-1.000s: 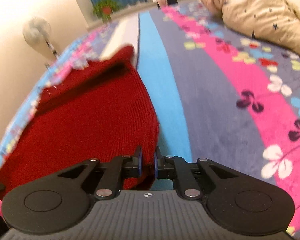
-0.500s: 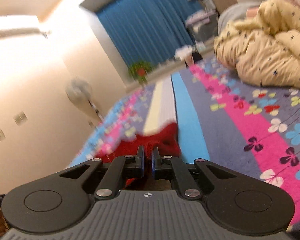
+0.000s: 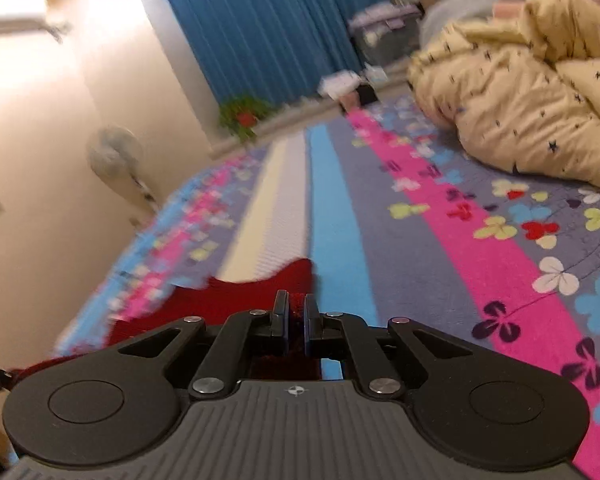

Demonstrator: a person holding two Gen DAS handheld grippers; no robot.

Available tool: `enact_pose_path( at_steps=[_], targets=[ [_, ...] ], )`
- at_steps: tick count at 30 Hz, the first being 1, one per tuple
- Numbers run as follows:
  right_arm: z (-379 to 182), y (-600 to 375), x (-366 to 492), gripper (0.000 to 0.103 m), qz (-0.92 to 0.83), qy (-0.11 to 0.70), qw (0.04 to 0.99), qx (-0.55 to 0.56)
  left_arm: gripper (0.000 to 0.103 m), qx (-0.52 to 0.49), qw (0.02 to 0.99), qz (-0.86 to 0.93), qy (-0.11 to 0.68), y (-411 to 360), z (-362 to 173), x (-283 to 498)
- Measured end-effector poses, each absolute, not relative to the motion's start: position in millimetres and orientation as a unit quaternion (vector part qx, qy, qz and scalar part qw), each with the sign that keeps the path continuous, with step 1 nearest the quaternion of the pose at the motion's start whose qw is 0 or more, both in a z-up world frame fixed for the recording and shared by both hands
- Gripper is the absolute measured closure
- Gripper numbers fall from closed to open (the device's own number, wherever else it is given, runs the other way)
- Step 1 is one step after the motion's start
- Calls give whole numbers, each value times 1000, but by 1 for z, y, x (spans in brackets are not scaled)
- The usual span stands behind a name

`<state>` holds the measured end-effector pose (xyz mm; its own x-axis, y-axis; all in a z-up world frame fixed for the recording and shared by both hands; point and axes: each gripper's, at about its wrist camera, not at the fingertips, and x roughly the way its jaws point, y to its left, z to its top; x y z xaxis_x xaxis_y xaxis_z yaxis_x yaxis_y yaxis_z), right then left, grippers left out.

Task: Fold small clothes

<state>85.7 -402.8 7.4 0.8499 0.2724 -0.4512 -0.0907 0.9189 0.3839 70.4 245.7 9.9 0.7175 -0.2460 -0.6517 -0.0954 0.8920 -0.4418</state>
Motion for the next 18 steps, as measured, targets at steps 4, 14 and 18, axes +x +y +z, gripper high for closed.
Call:
enact_pose_path(
  at_steps=[4,14,18],
  targets=[
    [-33,-396,135,97,66,318,935,145,94,-229,881,-25,414,251,-27,109],
    [-66,-380,172,97,17,384,910,154,93,-216,870,-12,444,244,-46,132],
    [-66,-376,171,94,25,390,911,130,86,-215,869,-18,445,244,-46,129]
  ],
)
